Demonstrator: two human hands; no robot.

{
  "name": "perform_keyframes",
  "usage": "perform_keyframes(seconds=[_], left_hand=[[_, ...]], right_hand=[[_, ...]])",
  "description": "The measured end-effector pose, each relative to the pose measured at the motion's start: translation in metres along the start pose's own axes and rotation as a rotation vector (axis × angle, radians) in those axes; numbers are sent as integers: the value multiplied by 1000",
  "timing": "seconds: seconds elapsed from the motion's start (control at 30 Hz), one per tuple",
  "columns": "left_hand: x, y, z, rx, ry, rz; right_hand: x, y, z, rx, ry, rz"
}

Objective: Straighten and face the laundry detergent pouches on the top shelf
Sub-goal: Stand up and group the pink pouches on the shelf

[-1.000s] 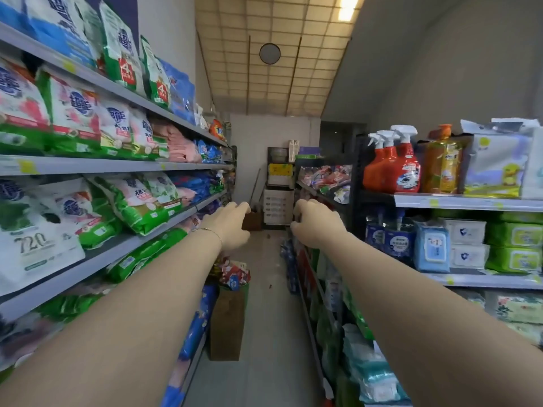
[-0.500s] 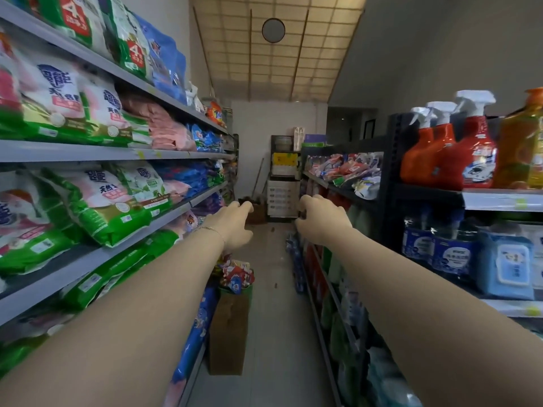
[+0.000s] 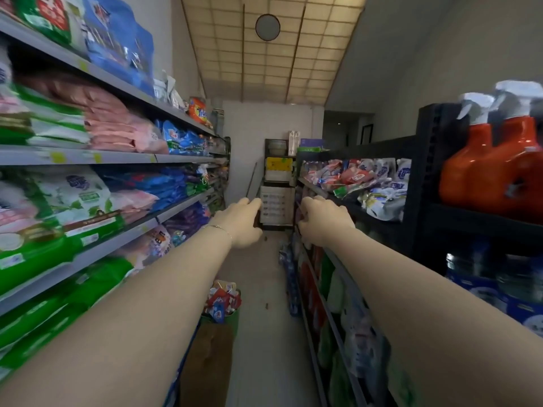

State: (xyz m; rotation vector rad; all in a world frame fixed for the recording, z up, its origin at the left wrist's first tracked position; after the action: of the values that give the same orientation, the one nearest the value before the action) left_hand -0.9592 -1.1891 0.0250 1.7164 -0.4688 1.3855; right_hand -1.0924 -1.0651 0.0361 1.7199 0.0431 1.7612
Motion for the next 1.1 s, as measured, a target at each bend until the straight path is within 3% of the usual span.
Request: perform_keyframes(seconds=[1.1], left_hand=[[-241, 509, 180, -68, 7, 91]], right_hand=[[-234, 494, -111, -50, -66, 24]])
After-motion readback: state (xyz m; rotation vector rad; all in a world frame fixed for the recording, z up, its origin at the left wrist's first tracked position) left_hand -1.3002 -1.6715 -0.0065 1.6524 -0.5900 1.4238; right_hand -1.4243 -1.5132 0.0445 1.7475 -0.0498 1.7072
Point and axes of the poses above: each hand's wrist, its own y-axis towards the middle knuckle, its own x-axis out of the back of the hand, z = x × y, the point moved 1 cm from there along y, towards the middle knuckle, and after that the axes turned 6 degrees about y, right-handed, at the moved point
